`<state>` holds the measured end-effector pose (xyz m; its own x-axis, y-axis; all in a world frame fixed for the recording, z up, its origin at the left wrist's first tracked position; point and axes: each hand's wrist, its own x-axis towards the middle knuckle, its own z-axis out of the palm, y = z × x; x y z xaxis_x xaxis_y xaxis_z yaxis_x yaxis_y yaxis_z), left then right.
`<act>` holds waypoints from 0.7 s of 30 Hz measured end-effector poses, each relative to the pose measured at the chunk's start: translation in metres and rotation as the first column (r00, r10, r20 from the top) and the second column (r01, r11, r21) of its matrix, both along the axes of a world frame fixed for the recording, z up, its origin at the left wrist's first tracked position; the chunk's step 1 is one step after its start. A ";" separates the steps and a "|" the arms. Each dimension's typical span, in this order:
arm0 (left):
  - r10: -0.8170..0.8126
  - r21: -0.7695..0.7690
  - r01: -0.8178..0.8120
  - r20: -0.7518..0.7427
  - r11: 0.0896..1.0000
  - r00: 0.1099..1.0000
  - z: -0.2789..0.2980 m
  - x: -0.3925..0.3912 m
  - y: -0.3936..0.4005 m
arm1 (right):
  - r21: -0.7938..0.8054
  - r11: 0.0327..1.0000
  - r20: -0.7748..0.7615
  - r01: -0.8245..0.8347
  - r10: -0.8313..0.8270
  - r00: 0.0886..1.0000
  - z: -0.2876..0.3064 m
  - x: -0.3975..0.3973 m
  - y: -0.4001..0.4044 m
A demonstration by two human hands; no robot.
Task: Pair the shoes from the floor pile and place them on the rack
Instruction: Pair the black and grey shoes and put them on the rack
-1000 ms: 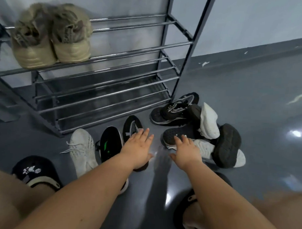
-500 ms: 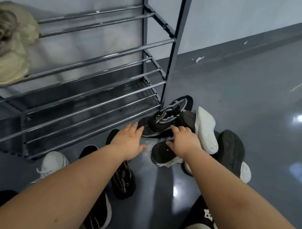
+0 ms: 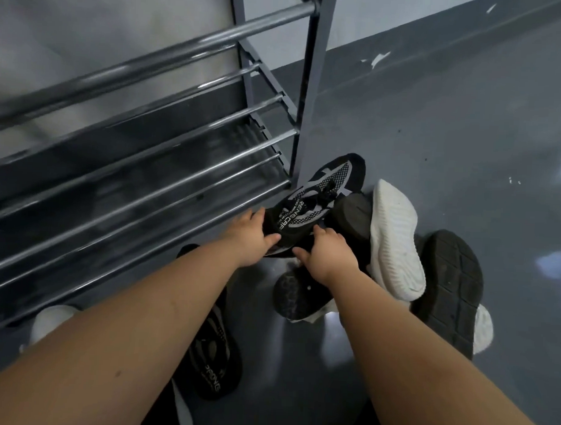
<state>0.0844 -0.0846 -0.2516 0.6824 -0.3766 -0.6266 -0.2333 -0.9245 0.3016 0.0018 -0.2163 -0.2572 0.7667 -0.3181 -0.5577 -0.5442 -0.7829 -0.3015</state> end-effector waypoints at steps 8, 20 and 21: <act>0.457 -0.283 -0.517 -0.254 0.808 0.852 0.000 -0.013 -0.021 | 0.293 0.880 0.162 0.374 -0.431 0.888 -0.001 -0.002 0.005; 0.643 -0.303 -0.869 -0.585 0.391 0.494 0.058 -0.056 0.051 | 0.680 0.446 0.011 0.583 -0.801 0.599 0.041 -0.043 0.090; 0.628 -0.286 -0.881 -0.620 0.377 0.470 0.064 -0.064 0.066 | 0.719 0.358 -0.055 0.596 -0.825 0.562 0.046 -0.047 0.102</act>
<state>0.0203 -0.0186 -0.1871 0.6183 -0.1401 -0.7733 0.7211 -0.2900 0.6292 -0.0448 -0.1141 -0.2113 0.5613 -0.5029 -0.6573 -0.5995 0.3005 -0.7418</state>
